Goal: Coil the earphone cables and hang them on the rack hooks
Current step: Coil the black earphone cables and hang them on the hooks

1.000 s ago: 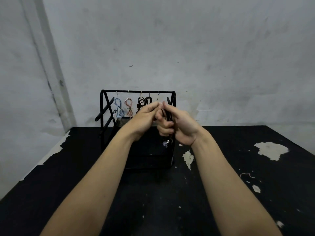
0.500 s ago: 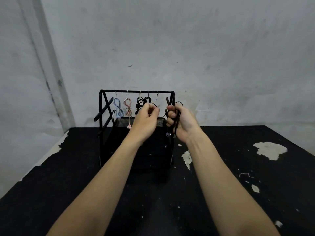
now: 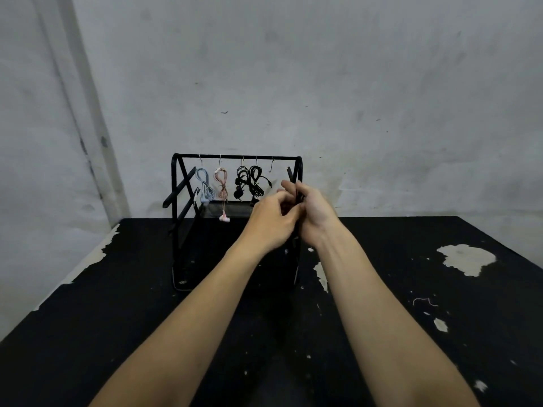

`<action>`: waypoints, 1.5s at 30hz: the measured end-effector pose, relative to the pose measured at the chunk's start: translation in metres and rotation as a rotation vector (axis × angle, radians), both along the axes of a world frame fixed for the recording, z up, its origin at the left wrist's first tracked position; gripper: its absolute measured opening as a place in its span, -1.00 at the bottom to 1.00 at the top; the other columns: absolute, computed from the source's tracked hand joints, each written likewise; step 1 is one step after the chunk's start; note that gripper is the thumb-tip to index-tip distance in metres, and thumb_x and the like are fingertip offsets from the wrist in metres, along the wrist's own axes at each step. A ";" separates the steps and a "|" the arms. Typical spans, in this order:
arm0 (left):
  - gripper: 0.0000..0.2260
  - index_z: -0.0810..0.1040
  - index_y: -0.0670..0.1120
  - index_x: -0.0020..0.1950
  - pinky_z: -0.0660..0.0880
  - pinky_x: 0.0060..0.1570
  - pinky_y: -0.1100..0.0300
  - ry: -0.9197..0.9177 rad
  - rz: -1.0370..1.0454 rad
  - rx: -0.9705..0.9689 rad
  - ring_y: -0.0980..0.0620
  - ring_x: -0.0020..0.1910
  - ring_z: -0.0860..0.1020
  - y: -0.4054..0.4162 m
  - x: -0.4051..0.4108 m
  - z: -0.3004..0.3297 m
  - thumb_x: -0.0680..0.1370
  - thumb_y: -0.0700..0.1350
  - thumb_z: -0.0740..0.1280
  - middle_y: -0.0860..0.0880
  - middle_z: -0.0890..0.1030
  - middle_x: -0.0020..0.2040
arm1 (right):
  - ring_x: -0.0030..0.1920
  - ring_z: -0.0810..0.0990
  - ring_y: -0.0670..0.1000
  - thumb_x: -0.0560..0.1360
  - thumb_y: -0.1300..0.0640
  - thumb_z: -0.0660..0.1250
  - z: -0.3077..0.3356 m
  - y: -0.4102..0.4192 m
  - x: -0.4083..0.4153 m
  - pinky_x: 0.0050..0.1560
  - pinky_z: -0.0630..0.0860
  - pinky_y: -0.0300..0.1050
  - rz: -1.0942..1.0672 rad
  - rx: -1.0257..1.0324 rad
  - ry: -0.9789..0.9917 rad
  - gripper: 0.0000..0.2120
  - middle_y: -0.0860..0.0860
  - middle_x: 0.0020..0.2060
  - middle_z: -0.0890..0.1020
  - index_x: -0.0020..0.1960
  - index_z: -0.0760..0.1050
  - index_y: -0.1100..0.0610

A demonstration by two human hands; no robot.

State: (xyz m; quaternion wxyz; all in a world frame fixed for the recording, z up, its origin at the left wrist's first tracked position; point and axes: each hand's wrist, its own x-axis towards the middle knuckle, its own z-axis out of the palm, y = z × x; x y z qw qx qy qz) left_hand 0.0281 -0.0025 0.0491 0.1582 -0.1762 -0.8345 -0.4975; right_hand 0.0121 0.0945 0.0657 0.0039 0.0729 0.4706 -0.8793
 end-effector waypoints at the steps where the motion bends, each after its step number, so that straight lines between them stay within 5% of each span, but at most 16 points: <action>1: -0.91 0.62 0.00 -0.05 0.52 0.02 0.15 -0.001 0.009 -0.007 0.07 -0.05 0.62 0.001 -0.001 0.000 0.54 -0.01 0.40 0.06 0.67 -0.10 | -0.05 0.57 0.03 0.67 0.06 0.17 -0.001 0.000 -0.002 -0.06 0.54 -0.16 0.019 -0.004 0.010 -0.77 0.04 -0.12 0.57 0.10 0.56 0.14; 4: -0.86 0.53 0.01 -0.21 0.51 -0.10 0.13 -0.035 0.032 -0.015 0.01 -0.13 0.61 0.000 -0.004 -0.001 0.54 -0.04 0.39 0.05 0.64 -0.21 | -0.17 0.49 0.00 0.67 0.04 0.15 0.000 -0.005 0.001 0.11 0.50 -0.12 0.071 -0.011 0.026 -0.77 0.01 -0.21 0.47 0.06 0.54 0.13; 6: -0.88 0.54 -0.01 -0.18 0.54 -0.08 0.06 -0.095 0.021 0.023 -0.03 -0.10 0.63 -0.001 -0.006 0.000 0.53 -0.01 0.34 0.01 0.65 -0.20 | 0.02 0.57 0.04 0.67 0.01 0.14 0.000 -0.005 0.003 0.30 0.46 -0.06 0.093 0.041 0.015 -0.60 0.01 -0.09 0.55 0.35 0.48 0.26; 9: -0.87 0.55 -0.01 -0.18 0.55 -0.07 0.00 -0.189 -0.031 0.192 -0.03 -0.13 0.62 -0.001 -0.005 0.003 0.56 -0.07 0.30 -0.02 0.66 -0.18 | 0.34 0.52 0.11 0.69 -0.02 0.11 0.004 -0.005 0.006 0.24 0.46 -0.09 0.123 0.125 0.001 -0.56 0.09 0.19 0.57 0.43 0.42 0.23; 11: -0.80 0.49 -0.05 -0.23 0.49 -0.21 0.11 -0.260 -0.070 0.325 0.02 -0.24 0.54 -0.002 -0.004 0.006 0.61 -0.16 0.27 -0.03 0.60 -0.25 | 0.12 0.57 0.07 0.68 0.00 0.12 0.004 -0.001 0.006 0.16 0.43 -0.13 0.139 0.148 0.018 -0.62 0.12 0.14 0.60 0.31 0.49 0.23; 14: -0.76 0.49 -0.07 -0.23 0.39 -0.29 0.24 -0.360 -0.132 0.505 0.08 -0.29 0.47 -0.010 -0.004 0.014 0.62 -0.22 0.23 -0.01 0.52 -0.31 | -0.26 0.48 -0.04 0.64 0.12 0.12 0.008 0.008 0.009 -0.12 0.40 -0.21 0.280 0.121 0.059 -0.77 0.03 -0.21 0.58 0.05 0.52 0.19; 19: -0.75 0.50 -0.07 -0.25 0.30 -0.43 0.25 -0.379 -0.184 0.503 0.09 -0.42 0.43 -0.018 -0.006 0.021 0.62 -0.22 0.23 0.01 0.47 -0.42 | -0.33 0.57 -0.08 0.65 0.23 0.06 0.015 0.016 0.017 -0.17 0.49 -0.28 0.406 0.095 0.081 -0.73 0.01 -0.34 0.62 -0.05 0.52 0.21; 29: -0.72 0.50 -0.02 -0.21 0.34 -0.37 0.26 -0.309 -0.090 0.385 0.10 -0.31 0.46 -0.006 -0.009 0.014 0.67 -0.13 0.14 0.02 0.54 -0.30 | -0.41 0.56 -0.09 0.63 0.21 0.26 0.009 -0.003 0.008 -0.31 0.49 -0.26 0.098 0.260 0.046 -0.81 0.05 -0.34 0.62 -0.13 0.55 0.22; 32: -0.76 0.59 -0.05 -0.02 0.49 -0.20 0.22 -0.297 -0.050 0.378 -0.01 0.02 0.60 -0.004 -0.010 0.013 0.67 -0.12 0.13 -0.09 0.67 0.07 | -0.42 0.55 -0.05 0.57 0.16 0.39 0.006 -0.008 0.008 -0.44 0.46 -0.27 -0.042 0.358 0.029 -0.81 0.18 -0.27 0.69 -0.12 0.61 0.30; 34: -0.76 0.60 -0.08 0.10 0.54 0.10 0.06 -0.315 -0.041 0.373 -0.11 0.21 0.57 -0.002 -0.010 0.014 0.65 -0.10 0.14 -0.14 0.62 0.24 | -0.54 0.46 -0.10 0.54 0.16 0.43 0.006 -0.007 0.011 -0.57 0.36 -0.29 -0.102 0.430 0.064 -0.76 0.06 -0.49 0.59 -0.29 0.59 0.19; 37: -0.75 0.62 -0.04 0.04 0.52 0.24 -0.04 -0.325 -0.056 0.380 -0.09 0.16 0.62 -0.002 -0.011 0.013 0.63 -0.10 0.13 -0.10 0.68 0.10 | -0.62 0.29 -0.10 0.46 0.06 0.50 0.005 -0.005 0.014 -0.56 0.23 -0.22 -0.219 0.665 0.125 -0.54 -0.07 -0.66 0.37 -0.57 0.48 0.08; 41: -0.74 0.61 -0.01 0.06 0.55 0.20 -0.01 -0.326 -0.063 0.370 0.01 0.09 0.64 -0.001 -0.011 0.013 0.65 -0.06 0.12 -0.04 0.69 0.04 | -0.49 0.46 0.00 0.40 -0.03 0.55 0.007 -0.004 0.020 -0.38 0.52 0.07 -0.370 0.852 0.201 -0.68 0.19 -0.49 0.60 -0.37 0.67 0.19; 45: -0.69 0.57 -0.06 0.21 0.51 0.21 0.03 -0.311 -0.058 0.326 0.07 0.06 0.59 -0.004 -0.011 0.014 0.64 -0.01 0.11 0.03 0.65 0.04 | -0.47 0.64 -0.03 0.41 -0.11 0.52 0.012 -0.002 0.027 -0.28 0.65 0.07 -0.506 0.989 0.291 -0.57 0.08 -0.52 0.62 -0.42 0.59 0.21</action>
